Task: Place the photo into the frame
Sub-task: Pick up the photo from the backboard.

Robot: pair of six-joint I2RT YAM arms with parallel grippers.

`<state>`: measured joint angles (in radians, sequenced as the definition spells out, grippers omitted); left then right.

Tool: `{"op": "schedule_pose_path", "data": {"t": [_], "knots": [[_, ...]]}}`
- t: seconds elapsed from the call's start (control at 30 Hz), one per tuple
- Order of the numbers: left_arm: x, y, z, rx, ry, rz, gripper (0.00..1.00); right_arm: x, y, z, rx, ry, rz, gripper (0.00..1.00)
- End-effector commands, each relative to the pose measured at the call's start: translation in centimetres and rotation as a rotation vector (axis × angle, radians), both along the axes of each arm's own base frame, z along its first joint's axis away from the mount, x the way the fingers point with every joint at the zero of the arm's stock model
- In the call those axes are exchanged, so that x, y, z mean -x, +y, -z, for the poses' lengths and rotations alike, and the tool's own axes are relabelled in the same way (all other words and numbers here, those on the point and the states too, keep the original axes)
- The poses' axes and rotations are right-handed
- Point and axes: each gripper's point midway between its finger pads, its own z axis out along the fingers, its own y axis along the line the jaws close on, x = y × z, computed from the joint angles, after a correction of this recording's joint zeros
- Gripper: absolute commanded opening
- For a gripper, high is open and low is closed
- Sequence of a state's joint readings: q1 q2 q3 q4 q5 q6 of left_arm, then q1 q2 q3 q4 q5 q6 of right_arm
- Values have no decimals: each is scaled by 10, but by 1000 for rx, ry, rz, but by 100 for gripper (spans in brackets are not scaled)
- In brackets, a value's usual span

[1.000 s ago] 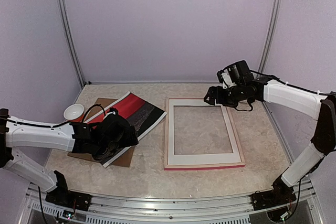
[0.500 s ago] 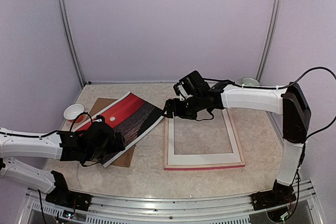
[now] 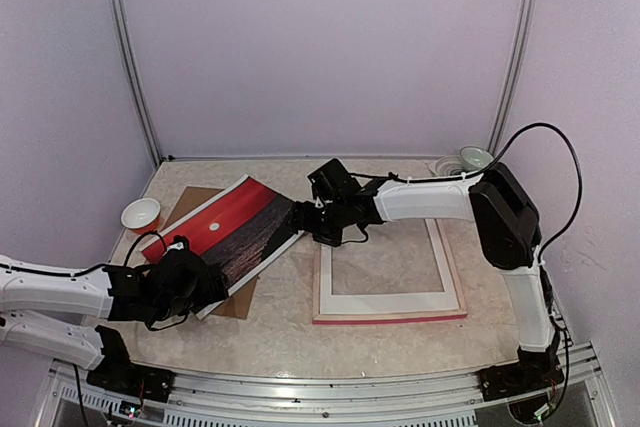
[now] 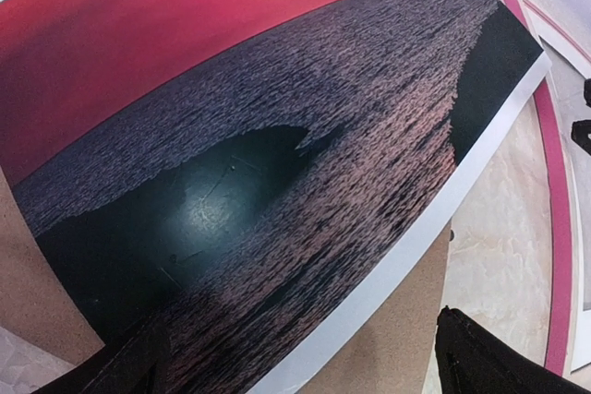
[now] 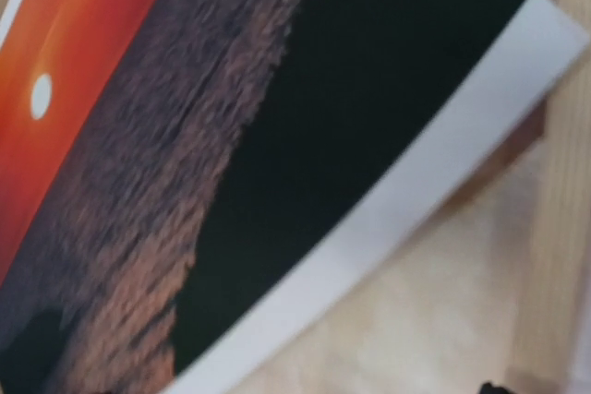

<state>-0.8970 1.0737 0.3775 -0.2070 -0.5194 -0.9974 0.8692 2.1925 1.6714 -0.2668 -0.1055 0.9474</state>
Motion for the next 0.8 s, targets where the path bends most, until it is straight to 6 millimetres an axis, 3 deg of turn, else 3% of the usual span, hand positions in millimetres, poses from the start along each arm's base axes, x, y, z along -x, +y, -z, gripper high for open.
{"op": "schedule_pose_path", "data": {"t": [0.0, 0.17, 0.33, 0.77], "knots": [[0, 4, 4, 32, -4, -32, 99, -9, 30, -2, -66, 3, 47, 84], [3, 10, 10, 26, 1, -51, 99, -16, 41, 16, -36, 29, 89, 84], [3, 9, 10, 36, 1, -49, 99, -23, 34, 39, 19, 68, 187, 83], [3, 7, 10, 44, 0, -41, 98, -25, 28, 58, 41, 90, 319, 83]]}}
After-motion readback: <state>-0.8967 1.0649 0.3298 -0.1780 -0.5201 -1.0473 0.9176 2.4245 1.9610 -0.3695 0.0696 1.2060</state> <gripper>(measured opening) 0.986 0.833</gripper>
